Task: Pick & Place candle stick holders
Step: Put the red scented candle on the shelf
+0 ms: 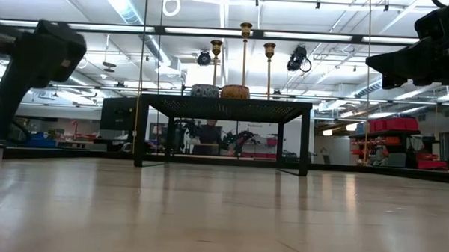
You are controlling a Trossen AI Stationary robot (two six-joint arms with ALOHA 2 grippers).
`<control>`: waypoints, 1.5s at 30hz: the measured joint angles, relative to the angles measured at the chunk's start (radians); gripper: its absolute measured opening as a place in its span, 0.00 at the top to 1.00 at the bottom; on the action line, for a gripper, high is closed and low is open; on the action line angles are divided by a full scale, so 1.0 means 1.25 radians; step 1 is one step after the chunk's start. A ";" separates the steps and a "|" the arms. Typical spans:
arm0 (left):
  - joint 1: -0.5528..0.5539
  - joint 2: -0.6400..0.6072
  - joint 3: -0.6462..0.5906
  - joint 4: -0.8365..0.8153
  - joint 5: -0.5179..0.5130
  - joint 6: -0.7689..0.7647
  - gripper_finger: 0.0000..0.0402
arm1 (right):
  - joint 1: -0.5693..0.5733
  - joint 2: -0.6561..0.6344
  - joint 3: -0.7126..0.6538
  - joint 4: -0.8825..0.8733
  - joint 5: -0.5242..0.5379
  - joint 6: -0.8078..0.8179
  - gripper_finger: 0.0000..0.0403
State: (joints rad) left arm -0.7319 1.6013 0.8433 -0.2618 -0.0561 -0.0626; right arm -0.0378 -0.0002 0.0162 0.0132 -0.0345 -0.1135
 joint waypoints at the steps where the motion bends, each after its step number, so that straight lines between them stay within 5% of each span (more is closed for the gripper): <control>1: 0.000 0.007 0.000 0.002 -0.001 0.000 0.01 | 0.000 0.000 0.000 0.000 0.000 0.000 0.97; 45: 0.001 0.064 0.000 0.056 -0.014 -0.067 0.22 | 0.000 0.000 0.000 0.000 0.000 0.000 0.97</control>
State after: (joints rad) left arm -0.7303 1.6817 0.8438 -0.1918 -0.0742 -0.1463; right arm -0.0380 -0.0002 0.0161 0.0134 -0.0345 -0.1135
